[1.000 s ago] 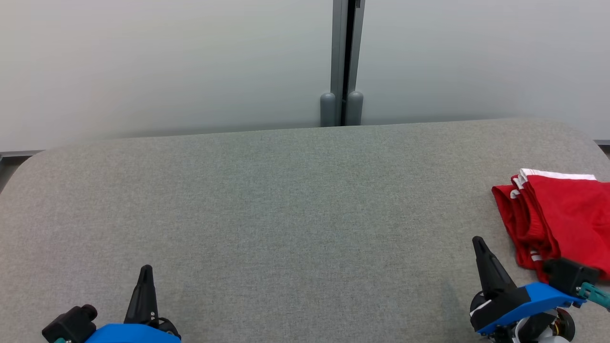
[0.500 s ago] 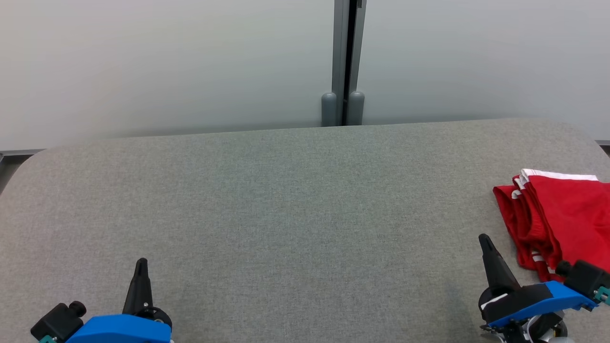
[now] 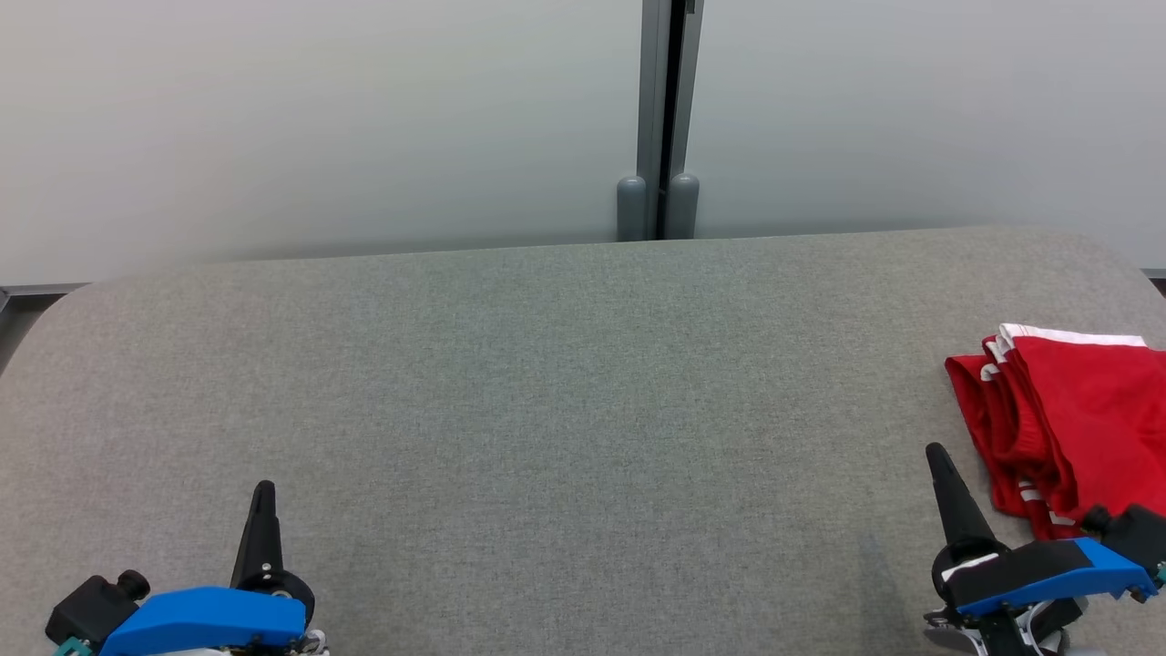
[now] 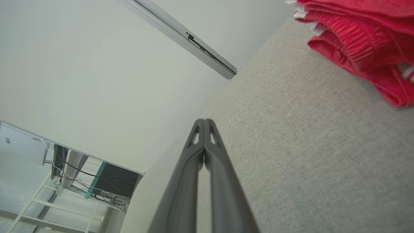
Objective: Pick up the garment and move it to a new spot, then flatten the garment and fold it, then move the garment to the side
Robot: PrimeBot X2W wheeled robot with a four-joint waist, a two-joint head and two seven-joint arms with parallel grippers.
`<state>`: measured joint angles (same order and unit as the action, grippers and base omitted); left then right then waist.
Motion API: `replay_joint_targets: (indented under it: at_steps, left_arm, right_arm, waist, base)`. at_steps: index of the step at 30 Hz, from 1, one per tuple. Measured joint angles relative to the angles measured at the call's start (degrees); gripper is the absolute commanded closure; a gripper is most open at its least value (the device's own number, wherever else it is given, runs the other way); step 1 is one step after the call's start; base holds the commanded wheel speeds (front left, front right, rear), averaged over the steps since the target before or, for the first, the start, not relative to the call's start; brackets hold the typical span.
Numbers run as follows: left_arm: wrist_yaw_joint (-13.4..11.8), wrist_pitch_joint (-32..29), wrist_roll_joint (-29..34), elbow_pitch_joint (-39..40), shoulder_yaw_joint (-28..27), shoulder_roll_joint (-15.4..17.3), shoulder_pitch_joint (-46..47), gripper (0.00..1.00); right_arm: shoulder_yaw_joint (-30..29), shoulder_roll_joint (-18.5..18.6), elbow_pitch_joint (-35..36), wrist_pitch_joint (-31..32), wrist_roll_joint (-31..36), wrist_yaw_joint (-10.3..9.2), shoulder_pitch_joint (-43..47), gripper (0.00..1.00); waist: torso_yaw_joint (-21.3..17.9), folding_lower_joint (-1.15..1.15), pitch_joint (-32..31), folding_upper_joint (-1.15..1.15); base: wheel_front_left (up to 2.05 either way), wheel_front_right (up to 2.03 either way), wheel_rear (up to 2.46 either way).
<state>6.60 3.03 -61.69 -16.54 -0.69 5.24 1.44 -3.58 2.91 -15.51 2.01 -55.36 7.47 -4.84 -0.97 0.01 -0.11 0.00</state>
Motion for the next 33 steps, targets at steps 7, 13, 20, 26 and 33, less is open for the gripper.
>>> replay_joint_targets:
  at_steps: [7, 13, 20, 26, 33]
  left_arm:
    - [0.03, -1.22, -3.76, 0.27, -0.58, -0.24, 0.62, 1.00]
    - [0.09, -2.24, -6.80, 0.54, -1.10, -0.42, 1.09, 1.00]
    - [0.25, -3.24, -10.13, 0.81, -2.01, -0.68, 1.37, 1.00]
    - [0.27, -4.07, -12.77, 1.00, -2.38, -1.01, 2.01, 1.00]
    - [0.35, -5.02, -15.73, 1.24, -2.87, -1.30, 2.26, 1.00]
  right_arm:
    - [-0.38, -0.01, 0.13, 0.53, -4.53, 0.00, -0.20, 1.00]
    - [-0.64, -0.01, 0.25, 0.96, -8.15, 0.00, -0.24, 1.00]
    - [-0.97, -0.01, 0.43, 1.45, -12.13, 0.00, -0.27, 1.00]
    - [-1.23, -0.01, 0.52, 1.96, -15.45, 0.00, -0.32, 1.00]
    - [-1.53, -0.01, 0.71, 2.33, -19.04, 0.00, -0.52, 1.00]
  waist:
    - [0.09, 0.00, 0.03, 0.00]
    - [0.17, -0.01, 0.05, 0.00]
    - [0.26, -0.01, 0.07, 0.00]
    - [0.34, -0.01, 0.10, 0.00]
    - [0.43, -0.01, 0.13, 0.00]
  base:
    - [0.00, 0.00, 0.00]
    - [0.00, 0.00, 0.00]
    - [0.00, 0.00, 0.00]
    - [0.00, 0.00, 0.00]
    - [0.00, 0.00, 0.00]
